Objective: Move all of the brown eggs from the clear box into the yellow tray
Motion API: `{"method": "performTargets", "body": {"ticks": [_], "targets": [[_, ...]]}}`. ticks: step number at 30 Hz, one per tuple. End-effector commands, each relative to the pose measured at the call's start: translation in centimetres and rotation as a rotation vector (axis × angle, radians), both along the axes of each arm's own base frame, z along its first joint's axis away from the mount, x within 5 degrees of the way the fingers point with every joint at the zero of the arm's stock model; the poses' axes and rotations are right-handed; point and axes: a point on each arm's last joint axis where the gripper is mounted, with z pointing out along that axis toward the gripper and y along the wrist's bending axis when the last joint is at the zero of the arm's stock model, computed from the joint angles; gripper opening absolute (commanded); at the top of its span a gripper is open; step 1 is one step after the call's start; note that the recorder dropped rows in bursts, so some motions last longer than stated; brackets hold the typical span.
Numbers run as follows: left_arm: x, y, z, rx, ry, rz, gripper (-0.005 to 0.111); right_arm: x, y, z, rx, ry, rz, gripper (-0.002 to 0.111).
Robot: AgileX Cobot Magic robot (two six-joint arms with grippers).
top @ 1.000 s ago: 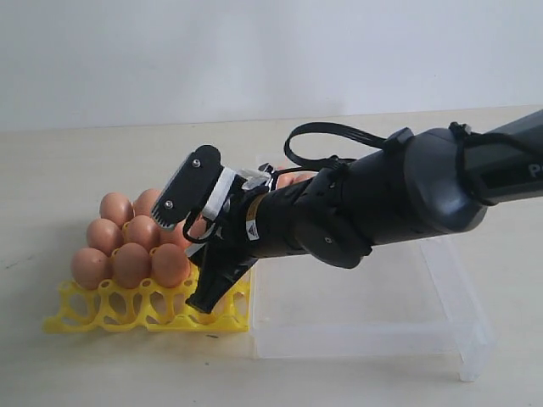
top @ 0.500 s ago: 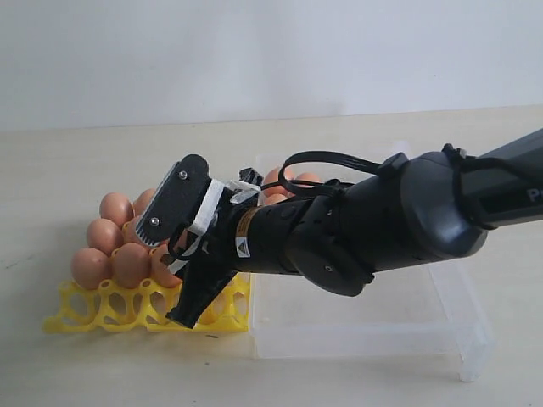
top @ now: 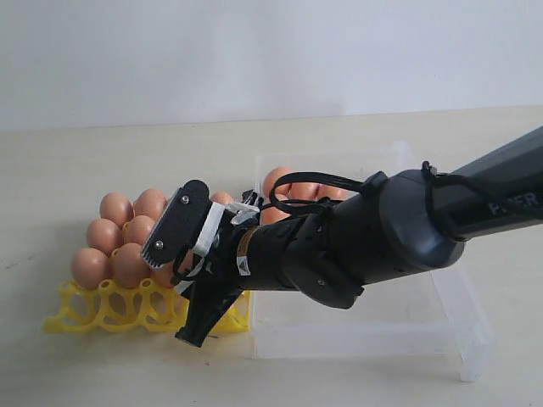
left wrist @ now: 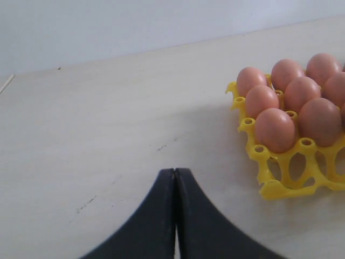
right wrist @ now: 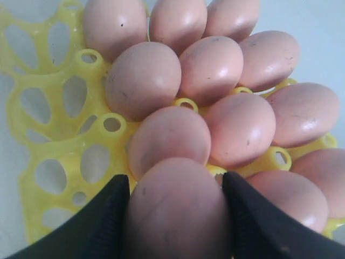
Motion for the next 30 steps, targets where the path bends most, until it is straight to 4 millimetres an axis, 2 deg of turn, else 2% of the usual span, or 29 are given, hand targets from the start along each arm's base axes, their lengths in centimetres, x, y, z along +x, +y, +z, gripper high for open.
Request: {"method": "performTargets", "body": {"ticks": [1, 10, 15, 26, 29, 30], "targets": [[0.0, 0.0, 0.2, -0.007, -0.016, -0.004, 0.0, 0.0, 0.0, 0.2, 0.013, -0.012, 0.003, 0.0], [0.0, 0.0, 0.2, -0.007, -0.016, -0.004, 0.0, 0.2, 0.0, 0.4, 0.048, -0.004, -0.03, 0.0], [0.0, 0.0, 0.2, -0.007, -0.016, -0.004, 0.0, 1.0, -0.7, 0.8, 0.073, 0.0, -0.075, 0.0], [0.0, 0.0, 0.2, -0.007, -0.016, -0.004, 0.0, 1.1, -0.6, 0.2, 0.072, 0.001, -0.073, 0.0], [0.0, 0.0, 0.2, -0.007, -0.016, -0.004, 0.0, 1.1, -0.5, 0.2, 0.087, 0.0, -0.078, 0.01], [0.0, 0.0, 0.2, -0.007, -0.016, -0.004, 0.0, 1.1, -0.5, 0.2, 0.092, 0.006, -0.084, 0.018]]}}
